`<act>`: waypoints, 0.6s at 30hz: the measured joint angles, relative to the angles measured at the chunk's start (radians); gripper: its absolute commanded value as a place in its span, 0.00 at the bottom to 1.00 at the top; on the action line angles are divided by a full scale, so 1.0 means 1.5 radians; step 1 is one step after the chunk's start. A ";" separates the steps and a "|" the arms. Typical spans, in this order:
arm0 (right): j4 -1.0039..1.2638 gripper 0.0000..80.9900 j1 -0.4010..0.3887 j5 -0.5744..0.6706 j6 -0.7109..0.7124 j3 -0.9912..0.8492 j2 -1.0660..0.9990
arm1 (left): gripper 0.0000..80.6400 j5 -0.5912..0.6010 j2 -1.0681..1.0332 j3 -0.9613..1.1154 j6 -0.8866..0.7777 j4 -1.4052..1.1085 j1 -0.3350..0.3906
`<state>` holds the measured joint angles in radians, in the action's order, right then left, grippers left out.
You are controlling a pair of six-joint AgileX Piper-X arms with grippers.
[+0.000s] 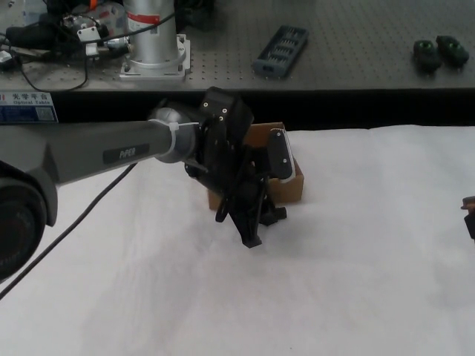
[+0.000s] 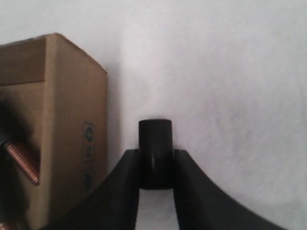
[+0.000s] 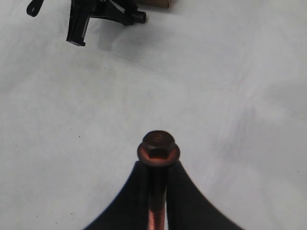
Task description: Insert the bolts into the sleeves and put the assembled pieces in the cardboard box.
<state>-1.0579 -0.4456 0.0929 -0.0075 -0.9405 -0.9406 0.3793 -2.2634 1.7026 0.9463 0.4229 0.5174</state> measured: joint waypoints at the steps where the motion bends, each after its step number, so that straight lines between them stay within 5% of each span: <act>1: 0.000 0.03 0.000 0.000 0.000 0.000 0.000 | 0.01 -0.004 0.000 0.000 0.000 0.001 0.001; 18: 0.057 0.03 0.000 0.009 -0.005 0.000 0.000 | 0.01 -0.051 0.128 0.000 -0.072 0.196 0.044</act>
<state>-0.9728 -0.4456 0.1060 -0.0148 -0.9405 -0.9413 0.3031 -2.0720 1.7028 0.8381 0.7175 0.5828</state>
